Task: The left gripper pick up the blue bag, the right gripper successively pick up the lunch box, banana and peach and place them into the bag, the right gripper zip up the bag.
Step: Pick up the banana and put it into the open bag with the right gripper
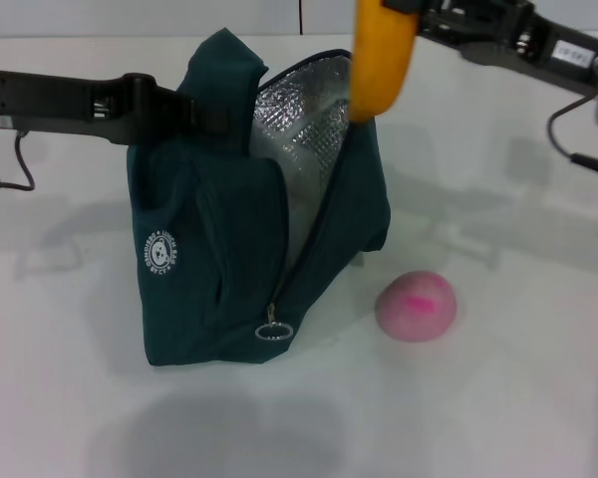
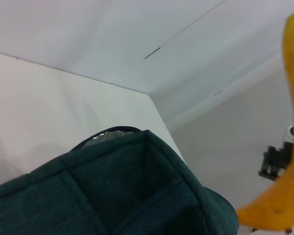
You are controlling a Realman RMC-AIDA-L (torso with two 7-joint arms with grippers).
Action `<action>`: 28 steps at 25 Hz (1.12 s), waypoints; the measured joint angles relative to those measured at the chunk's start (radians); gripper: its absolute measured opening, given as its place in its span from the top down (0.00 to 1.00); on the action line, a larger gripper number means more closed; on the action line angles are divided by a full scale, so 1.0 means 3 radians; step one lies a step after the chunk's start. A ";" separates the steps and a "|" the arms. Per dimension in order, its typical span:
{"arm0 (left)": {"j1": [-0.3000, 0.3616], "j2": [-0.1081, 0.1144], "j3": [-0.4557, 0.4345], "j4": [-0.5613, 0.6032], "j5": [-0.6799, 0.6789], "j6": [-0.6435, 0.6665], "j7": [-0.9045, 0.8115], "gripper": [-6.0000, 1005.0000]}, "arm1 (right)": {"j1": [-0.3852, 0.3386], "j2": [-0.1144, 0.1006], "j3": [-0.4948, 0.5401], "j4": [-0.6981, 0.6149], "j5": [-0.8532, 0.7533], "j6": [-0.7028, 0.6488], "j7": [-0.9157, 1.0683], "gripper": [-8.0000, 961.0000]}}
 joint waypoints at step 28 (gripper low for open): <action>0.0002 -0.0003 0.0003 -0.0004 0.0009 0.0001 0.0038 0.95 | -0.0022 0.0017 -0.1825 0.0375 0.1222 0.0299 -0.0261 0.42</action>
